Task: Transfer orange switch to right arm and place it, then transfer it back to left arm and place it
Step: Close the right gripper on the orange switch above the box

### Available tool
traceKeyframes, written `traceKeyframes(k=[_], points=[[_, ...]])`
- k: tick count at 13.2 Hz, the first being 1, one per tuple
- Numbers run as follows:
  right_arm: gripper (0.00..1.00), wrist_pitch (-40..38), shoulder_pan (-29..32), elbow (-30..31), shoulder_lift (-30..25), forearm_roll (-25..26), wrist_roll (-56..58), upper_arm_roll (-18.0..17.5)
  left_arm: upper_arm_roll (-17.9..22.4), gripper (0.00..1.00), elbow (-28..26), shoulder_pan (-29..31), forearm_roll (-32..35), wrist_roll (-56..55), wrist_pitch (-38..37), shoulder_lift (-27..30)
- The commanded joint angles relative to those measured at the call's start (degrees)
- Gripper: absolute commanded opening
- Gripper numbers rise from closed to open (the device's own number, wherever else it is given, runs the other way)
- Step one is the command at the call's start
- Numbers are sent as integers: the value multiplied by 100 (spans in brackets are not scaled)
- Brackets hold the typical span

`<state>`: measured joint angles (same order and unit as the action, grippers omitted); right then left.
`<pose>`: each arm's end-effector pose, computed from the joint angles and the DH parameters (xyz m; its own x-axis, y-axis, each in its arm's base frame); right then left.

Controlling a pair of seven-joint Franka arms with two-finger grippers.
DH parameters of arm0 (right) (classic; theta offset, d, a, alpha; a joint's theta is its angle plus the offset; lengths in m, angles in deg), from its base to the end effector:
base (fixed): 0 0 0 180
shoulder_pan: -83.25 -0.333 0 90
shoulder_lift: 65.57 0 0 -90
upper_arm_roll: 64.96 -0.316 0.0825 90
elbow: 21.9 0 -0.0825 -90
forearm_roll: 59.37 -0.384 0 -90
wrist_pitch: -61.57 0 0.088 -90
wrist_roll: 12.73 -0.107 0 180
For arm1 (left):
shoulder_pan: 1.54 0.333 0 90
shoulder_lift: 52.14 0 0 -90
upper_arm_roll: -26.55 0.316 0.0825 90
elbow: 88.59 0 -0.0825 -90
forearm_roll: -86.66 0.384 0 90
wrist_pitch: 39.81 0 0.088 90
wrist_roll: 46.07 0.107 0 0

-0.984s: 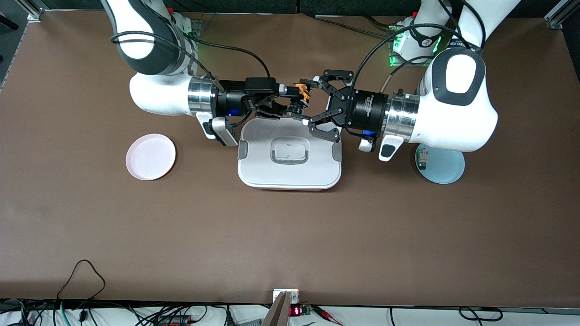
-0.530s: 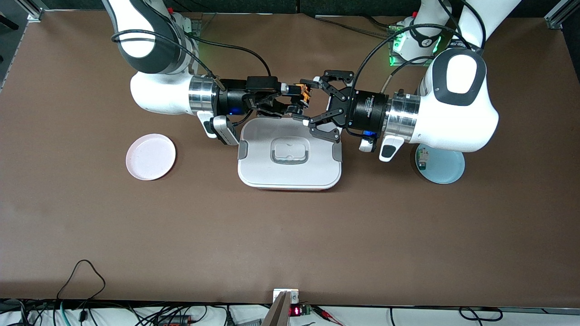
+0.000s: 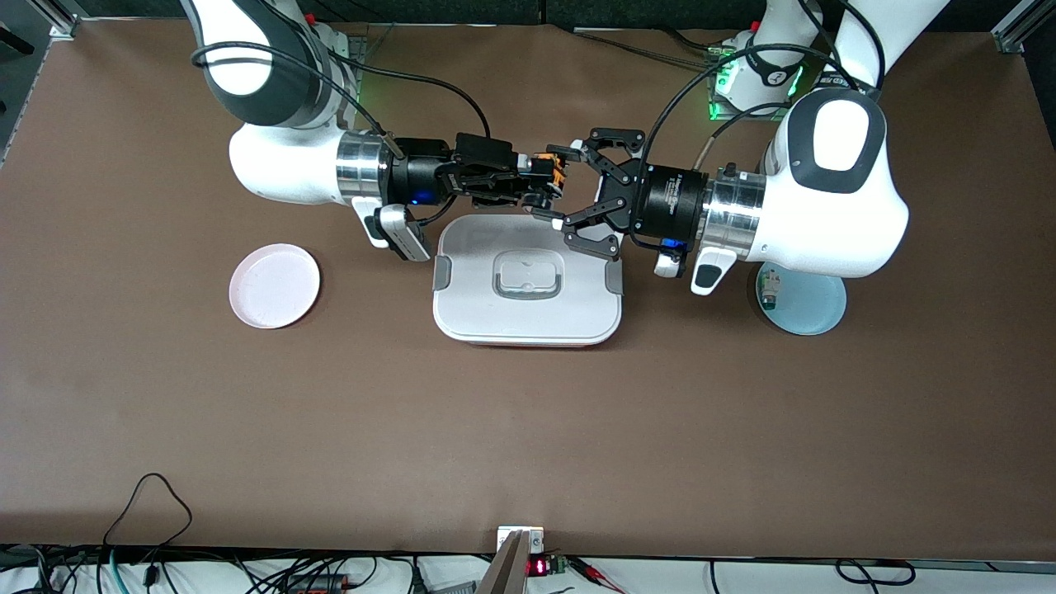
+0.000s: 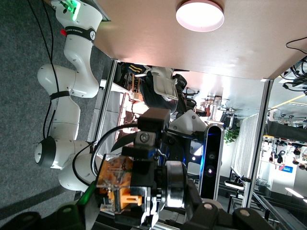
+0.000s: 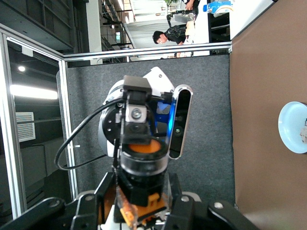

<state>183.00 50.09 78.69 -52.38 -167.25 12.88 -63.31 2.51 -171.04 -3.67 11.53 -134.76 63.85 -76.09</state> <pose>0.5413 0.3844 0.5023 0.9956 -0.0700 -0.0620 -0.0602 0.0285 -0.9978 0.6092 -0.3264 0.5405 -0.1587 0.1845 -0.9699 0.9550 -0.2205 -0.1982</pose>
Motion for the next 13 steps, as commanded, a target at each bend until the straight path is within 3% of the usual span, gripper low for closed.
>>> traceKeyframes(k=[1,8,10,13], points=[[40,74,30,-14,-72,-94,120,-7,-13,10,194,-16,-46,-123,-13,-102],[35,74,38,-5,-54,-94,303,-16,-13,11,194,-16,-46,-123,-21,-102],[35,66,39,-14,-45,-94,480,-7,-13,17,194,-16,-46,-157,-21,-102],[35,66,47,-14,-45,-94,489,-7,-13,35,194,-16,-46,-280,-21,-110]])
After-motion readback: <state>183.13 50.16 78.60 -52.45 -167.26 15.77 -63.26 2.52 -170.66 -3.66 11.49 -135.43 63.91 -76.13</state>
